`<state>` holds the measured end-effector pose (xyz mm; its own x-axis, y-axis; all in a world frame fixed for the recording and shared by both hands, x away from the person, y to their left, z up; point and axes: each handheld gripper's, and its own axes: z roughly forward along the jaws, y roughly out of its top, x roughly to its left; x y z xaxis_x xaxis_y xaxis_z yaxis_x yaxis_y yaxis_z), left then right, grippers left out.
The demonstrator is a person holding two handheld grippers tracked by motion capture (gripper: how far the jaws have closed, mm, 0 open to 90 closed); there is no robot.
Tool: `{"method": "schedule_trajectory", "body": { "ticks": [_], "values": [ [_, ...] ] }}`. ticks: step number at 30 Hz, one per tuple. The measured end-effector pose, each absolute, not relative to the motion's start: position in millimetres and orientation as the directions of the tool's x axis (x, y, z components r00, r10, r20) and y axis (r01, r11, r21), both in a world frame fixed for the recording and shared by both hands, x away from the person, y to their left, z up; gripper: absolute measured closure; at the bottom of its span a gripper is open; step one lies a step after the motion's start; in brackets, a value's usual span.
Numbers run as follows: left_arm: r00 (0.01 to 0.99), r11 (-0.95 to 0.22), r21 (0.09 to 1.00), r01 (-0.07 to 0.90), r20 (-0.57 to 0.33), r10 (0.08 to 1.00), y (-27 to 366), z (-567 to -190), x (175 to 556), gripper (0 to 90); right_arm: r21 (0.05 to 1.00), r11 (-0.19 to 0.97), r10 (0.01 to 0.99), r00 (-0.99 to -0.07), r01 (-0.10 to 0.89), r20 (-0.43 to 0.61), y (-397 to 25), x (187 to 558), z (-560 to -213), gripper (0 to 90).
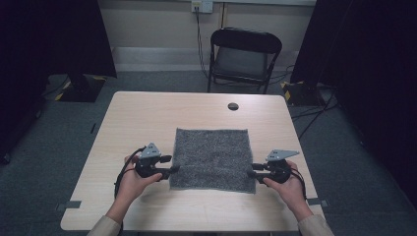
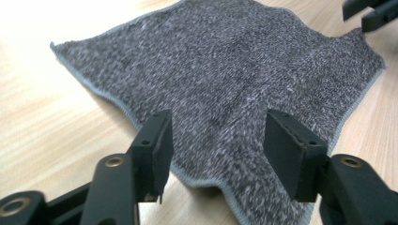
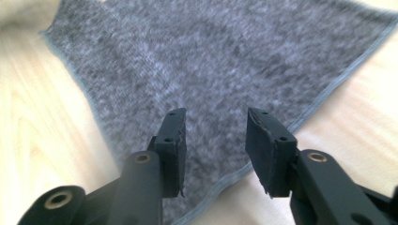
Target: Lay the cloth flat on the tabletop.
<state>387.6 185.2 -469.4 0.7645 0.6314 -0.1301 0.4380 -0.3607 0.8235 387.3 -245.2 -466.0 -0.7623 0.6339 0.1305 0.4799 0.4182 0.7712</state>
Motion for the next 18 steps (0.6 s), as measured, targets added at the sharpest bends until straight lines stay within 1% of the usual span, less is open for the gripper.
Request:
{"method": "schedule_trajectory", "body": {
  "ticks": [1, 2, 3, 5, 6, 8, 10, 14, 15, 16, 18],
  "values": [
    [0.778, -0.365, 0.825, 0.432, -0.135, 0.614, 182, -470, 382, 42.0, 0.786, 0.423, 0.616, -0.779, 0.451, 0.115, -243, 384, -464, 59.3],
    [0.778, -0.365, 0.825, 0.432, -0.135, 0.614, 182, -470, 382, 42.3, 0.786, 0.423, 0.616, -0.779, 0.451, 0.115, -243, 384, -464, 59.3],
    [0.798, -0.387, 0.818, 0.426, -0.137, 0.587, 178, -472, 373, 44.0, 0.787, 0.43, 0.597, -0.793, 0.442, 0.119, -240, 378, -464, 59.1],
    [0.806, -0.395, 0.82, 0.415, -0.13, 0.578, 177, -473, 369, 45.4, 0.781, 0.447, 0.591, -0.799, 0.436, 0.108, -239, 369, -465, 60.5],
    [0.809, -0.409, 0.807, 0.427, -0.139, 0.571, 174, -473, 363, 47.2, 0.782, 0.444, 0.59, -0.8, 0.438, 0.113, -239, 364, -467, 60.9],
    [0.812, -0.412, 0.809, 0.42, -0.132, 0.568, 173, -475, 358, 49.8, 0.782, 0.44, 0.589, -0.799, 0.442, 0.12, -240, 356, -468, 64.3],
    [0.811, -0.413, 0.807, 0.422, -0.133, 0.57, 174, -478, 356, 54.4, 0.771, 0.452, 0.59, -0.799, 0.448, 0.119, -241, 350, -471, 65.2],
    [0.805, -0.419, 0.796, 0.436, -0.137, 0.578, 174, -486, 357, 54.6, 0.759, 0.458, 0.6, -0.791, 0.463, 0.121, -244, 346, -477, 65.3],
    [0.811, -0.448, 0.784, 0.43, -0.118, 0.573, 172, -490, 356, 55.0, 0.749, 0.471, 0.602, -0.79, 0.466, 0.114, -245, 346, -481, 66.2],
    [0.811, -0.456, 0.778, 0.432, -0.114, 0.574, 171, -492, 356, 55.0, 0.749, 0.473, 0.601, -0.791, 0.464, 0.111, -244, 346, -483, 67.8],
    [0.815, -0.469, 0.773, 0.428, -0.105, 0.57, 171, -494, 356, 55.9, 0.739, 0.491, 0.597, -0.796, 0.462, 0.101, -243, 346, -486, 67.9]
  ]
}}
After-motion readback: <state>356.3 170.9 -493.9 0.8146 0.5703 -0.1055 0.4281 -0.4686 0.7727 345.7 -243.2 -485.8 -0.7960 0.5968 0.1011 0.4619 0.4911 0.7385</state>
